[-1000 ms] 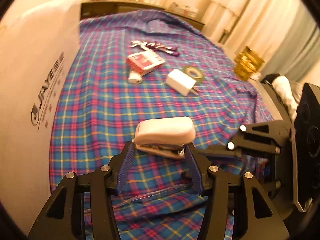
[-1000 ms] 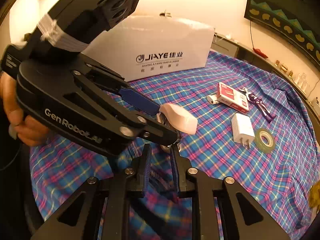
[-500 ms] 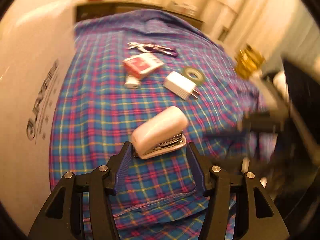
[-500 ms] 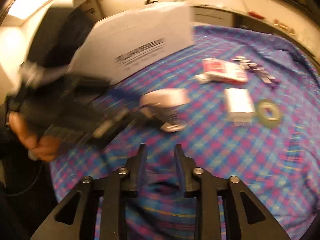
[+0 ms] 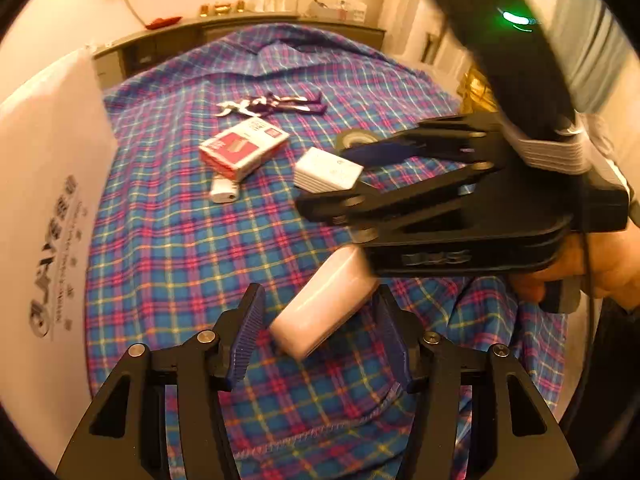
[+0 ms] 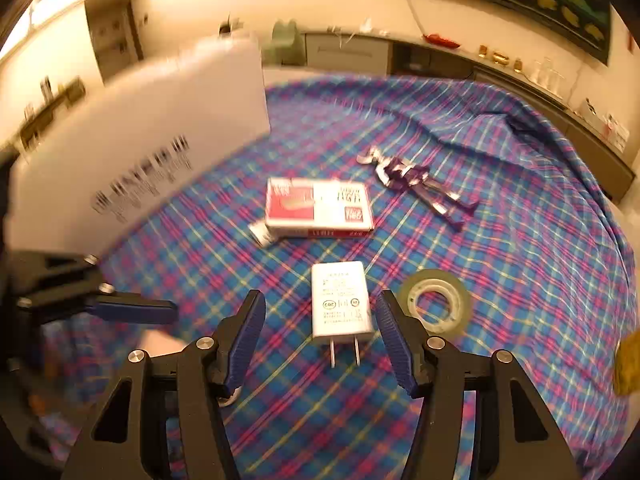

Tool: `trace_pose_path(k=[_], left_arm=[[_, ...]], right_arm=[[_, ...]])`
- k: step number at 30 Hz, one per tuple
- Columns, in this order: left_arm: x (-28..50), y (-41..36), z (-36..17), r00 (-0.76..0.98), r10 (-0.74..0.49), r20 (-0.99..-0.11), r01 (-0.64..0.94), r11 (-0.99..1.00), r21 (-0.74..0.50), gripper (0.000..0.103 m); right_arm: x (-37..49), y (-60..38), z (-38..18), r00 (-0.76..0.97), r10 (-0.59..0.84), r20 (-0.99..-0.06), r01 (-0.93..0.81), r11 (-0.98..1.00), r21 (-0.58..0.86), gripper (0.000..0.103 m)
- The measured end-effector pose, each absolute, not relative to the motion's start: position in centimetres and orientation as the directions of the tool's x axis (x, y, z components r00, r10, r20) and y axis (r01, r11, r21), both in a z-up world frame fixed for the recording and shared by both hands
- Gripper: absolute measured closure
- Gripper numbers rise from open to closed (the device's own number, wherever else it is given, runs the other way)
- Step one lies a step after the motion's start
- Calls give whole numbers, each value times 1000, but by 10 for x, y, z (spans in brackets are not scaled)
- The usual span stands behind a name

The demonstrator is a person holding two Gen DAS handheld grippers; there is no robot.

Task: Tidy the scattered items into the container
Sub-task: 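Lift the stapler upright in left tool while right tool holds the charger, then carry the stapler and charger with both tools over the cardboard box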

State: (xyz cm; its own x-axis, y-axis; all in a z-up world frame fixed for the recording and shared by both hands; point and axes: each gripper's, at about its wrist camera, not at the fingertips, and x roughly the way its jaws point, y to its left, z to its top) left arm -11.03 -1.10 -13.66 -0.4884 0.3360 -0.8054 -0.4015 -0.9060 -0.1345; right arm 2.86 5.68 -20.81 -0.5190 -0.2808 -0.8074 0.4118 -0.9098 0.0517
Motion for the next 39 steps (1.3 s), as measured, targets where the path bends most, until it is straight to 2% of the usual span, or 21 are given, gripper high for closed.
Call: trace_pose_path(k=[1, 2, 4, 5, 23, 39], left_arm=[[-110, -8, -138, -483, 339, -807, -414, -901, -130, 45], [-110, -5, -139, -486, 336, -807, -426, -897, -117, 54], [-111, 0, -139, -484, 329, -811, -441, -892, -98, 72], [-111, -1, -138, -479, 331, -813, -437, -893, -106, 76], [-110, -18, -104, -547, 335, -767, -367, -920, -140, 77], [-95, -34, -55, -618, 394, -681, -379, -907, -180, 77]], right_arm=[[26, 59, -209, -504, -305, -808, 401, -911, 94, 61], [23, 60, -208, -498, -305, -812, 389, -915, 106, 70], [24, 58, -205, -498, -283, -820, 377, -922, 89, 70], [26, 58, -205, -500, -278, -820, 377, -922, 83, 70], [55, 79, -167, -553, -354, -754, 297, -930, 218, 71], [90, 68, -112, -664, -391, -638, 286, -920, 267, 71]])
